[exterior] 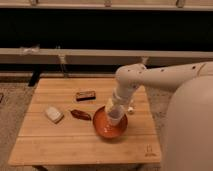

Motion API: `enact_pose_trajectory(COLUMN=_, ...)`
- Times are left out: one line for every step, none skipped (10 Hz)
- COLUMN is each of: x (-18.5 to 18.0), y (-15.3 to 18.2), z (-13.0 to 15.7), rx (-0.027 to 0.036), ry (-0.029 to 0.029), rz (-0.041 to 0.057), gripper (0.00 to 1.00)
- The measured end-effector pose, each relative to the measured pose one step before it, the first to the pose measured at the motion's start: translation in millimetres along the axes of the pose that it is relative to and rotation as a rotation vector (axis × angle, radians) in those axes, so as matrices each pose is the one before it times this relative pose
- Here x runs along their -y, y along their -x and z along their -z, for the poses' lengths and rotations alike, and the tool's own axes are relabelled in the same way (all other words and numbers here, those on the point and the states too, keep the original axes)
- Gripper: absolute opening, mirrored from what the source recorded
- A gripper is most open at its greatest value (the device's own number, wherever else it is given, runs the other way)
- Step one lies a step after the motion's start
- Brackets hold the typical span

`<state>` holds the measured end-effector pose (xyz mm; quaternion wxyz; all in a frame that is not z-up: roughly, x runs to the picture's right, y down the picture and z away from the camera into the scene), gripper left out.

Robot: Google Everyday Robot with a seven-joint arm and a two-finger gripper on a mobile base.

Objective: Place the ceramic cup in the ceramic bowl

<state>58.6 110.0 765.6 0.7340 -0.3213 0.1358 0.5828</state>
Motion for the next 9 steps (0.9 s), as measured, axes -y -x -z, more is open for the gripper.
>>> enact_pose_trajectory(x=-0.03, y=0.63, z=3.72, rx=0.0148, ry=-0.01917, rz=-0.00077, gripper=0.8)
enact_pose_trajectory(x=-0.47, y=0.93, z=9.79, rx=0.03435, ry=-0.02874, rz=0.00385, gripper=0.8)
enact_pose_trajectory(x=-1.23, y=1.0, z=6.2, rx=0.01638, ry=-0.01617, rz=0.00716, gripper=0.8)
enact_pose_trajectory(x=-3.36, y=2.15, z=8.62, rx=0.0235, ry=-0.01802, rz=0.01378, gripper=0.8)
enact_pose_trajectory(x=-3.96, y=2.53, z=7.1, rx=0.02459, ry=-0.0191, rz=0.01866, gripper=0.8)
enact_pose_trajectory(x=-2.62, y=1.1, z=4.29, rx=0.01055, ry=-0.01261, rz=0.00926, gripper=0.8)
enact_pose_trajectory(x=-2.11, y=0.95, z=0.26, rx=0.00205, ry=-0.00174, rz=0.00604, gripper=0.8)
enact_pose_trajectory(x=0.92, y=-0.03, z=0.09, rx=0.00073, ry=-0.00218, rz=0.00143, gripper=0.8)
enact_pose_trajectory(x=0.26, y=-0.07, z=0.03, rx=0.00012, ry=-0.00021, rz=-0.00021, gripper=0.8)
